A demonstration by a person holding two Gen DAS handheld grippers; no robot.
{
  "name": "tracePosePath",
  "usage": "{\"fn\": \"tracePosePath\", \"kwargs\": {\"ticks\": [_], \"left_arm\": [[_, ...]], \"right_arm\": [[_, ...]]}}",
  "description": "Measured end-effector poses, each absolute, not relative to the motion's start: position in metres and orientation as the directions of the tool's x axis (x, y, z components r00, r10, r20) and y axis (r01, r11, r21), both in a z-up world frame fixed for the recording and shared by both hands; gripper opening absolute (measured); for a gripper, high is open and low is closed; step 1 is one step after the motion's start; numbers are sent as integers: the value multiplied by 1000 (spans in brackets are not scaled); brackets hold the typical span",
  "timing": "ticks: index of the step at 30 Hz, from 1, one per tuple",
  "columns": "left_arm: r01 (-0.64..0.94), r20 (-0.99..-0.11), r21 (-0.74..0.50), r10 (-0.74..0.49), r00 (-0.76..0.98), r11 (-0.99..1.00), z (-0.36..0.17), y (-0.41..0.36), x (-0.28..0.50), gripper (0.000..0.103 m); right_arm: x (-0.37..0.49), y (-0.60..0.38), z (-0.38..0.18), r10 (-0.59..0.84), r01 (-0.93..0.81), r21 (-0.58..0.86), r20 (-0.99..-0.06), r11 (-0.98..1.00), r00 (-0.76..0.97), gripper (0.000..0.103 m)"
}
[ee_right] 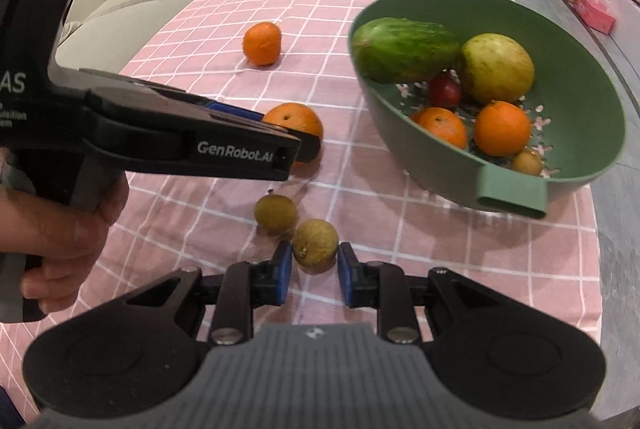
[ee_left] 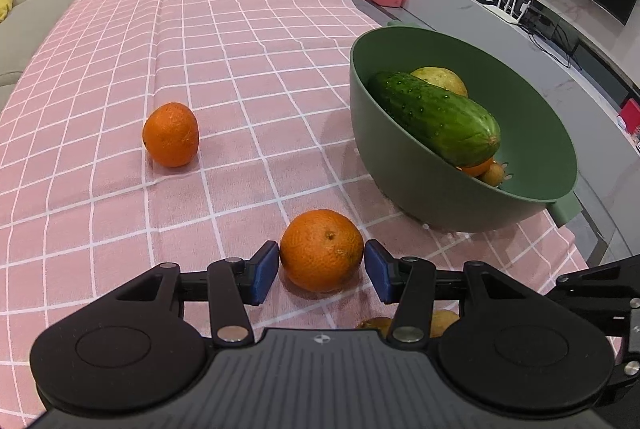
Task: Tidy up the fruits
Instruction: 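Grasp an orange with the left tool while the right tool grasps a brown kiwi, then carry orange and kiwi over the colander and open both tools to release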
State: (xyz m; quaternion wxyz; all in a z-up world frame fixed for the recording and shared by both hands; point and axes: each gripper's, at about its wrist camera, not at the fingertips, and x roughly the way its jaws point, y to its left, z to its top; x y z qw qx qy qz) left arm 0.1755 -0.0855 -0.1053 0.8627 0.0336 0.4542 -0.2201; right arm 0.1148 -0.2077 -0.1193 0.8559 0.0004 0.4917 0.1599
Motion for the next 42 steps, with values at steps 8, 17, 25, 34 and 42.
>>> {"fn": "tracePosePath", "kwargs": {"ticks": [8,17,25,34,42], "left_arm": [[420,-796,-145,-358,488,896,-107,-87,176,53],[418,-796,-163,-370,479,894,-97,-85,171,52],[421,-792,-130,-350,500,898,-68,-75,145,52],[431,-778,-119,-354,519,894,-40,-79,120,52],[501,-759,-75,-376,532,862,-17,-119,122,52]], "right_arm": [[115,-206,-116,273,-271,158,-843,949,464,21],[115,-216,-111,270,-248,167,-839,954,472,21],[105,-232,-88,287,-234,190,-810,953,511,21],[92,-261,-47,312,-223,221,-740,949,596,21],[96,-304,-30,260,-140,225,-704,964,661,21]]}}
